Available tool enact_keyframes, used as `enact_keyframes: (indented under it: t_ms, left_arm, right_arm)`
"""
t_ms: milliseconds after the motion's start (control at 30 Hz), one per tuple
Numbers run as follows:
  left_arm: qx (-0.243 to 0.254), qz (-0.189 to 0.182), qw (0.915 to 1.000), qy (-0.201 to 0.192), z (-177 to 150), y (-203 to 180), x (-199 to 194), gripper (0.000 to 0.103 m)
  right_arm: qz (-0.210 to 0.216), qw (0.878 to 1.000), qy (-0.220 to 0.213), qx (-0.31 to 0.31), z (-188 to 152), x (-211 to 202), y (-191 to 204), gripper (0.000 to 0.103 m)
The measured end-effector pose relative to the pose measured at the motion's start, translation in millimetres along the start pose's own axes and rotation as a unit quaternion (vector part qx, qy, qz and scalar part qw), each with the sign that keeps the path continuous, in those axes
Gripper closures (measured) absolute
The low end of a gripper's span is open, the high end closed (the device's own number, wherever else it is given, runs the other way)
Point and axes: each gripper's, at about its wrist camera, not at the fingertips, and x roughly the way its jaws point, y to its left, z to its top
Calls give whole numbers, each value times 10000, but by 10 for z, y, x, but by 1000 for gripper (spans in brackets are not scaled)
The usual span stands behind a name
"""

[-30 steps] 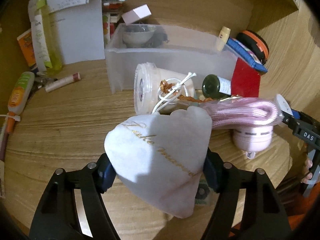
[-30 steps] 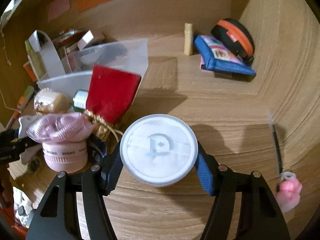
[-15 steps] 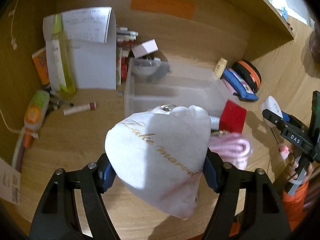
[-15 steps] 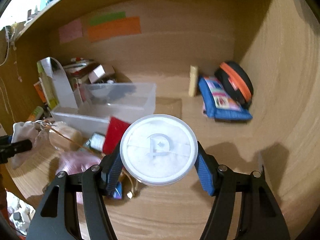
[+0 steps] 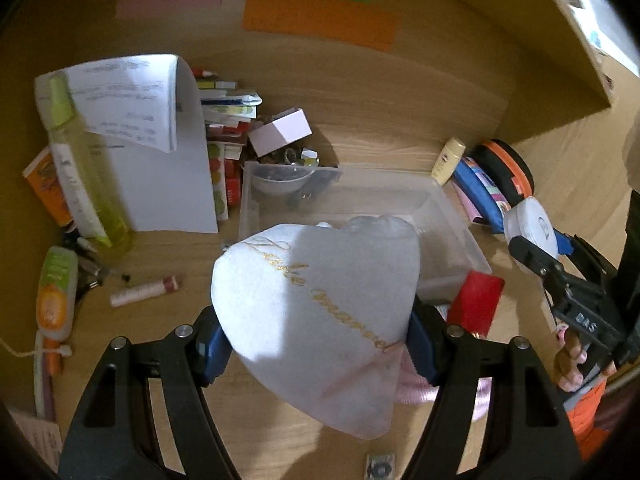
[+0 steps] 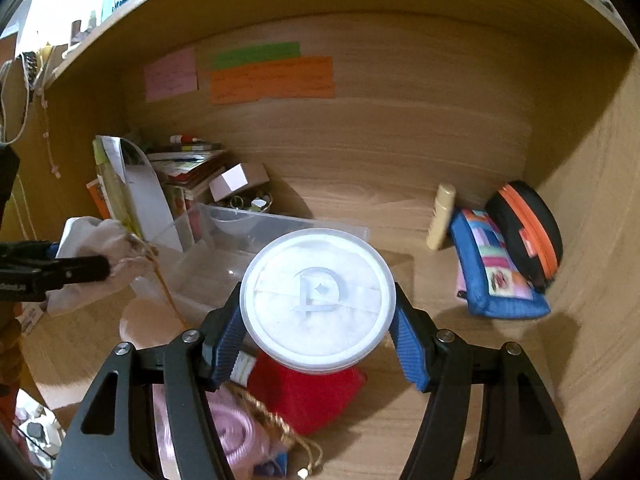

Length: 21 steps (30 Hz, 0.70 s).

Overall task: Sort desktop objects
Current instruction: 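Carry both items into the clear plastic box and open both tools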

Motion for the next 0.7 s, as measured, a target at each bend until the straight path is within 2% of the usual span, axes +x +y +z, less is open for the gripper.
enact_keyframes:
  t_ms: [100, 300, 600, 700]
  left_arm:
    - [46, 46, 9999, 137, 135, 22, 188, 31]
    - [11, -35, 9992, 403, 331, 83, 542, 31]
    - [151, 31, 9979, 629, 392, 68, 896, 31]
    - [330, 203, 9977, 563, 405, 27, 936, 31]
  right_arm:
    - [113, 9999, 106, -36, 80, 108, 19, 41]
    - [77, 9986, 460, -239, 170, 429, 88, 41]
    - [32, 9928, 1036, -601, 160, 945, 249, 41]
    - [59, 9902, 1218, -682, 127, 1089, 301, 41]
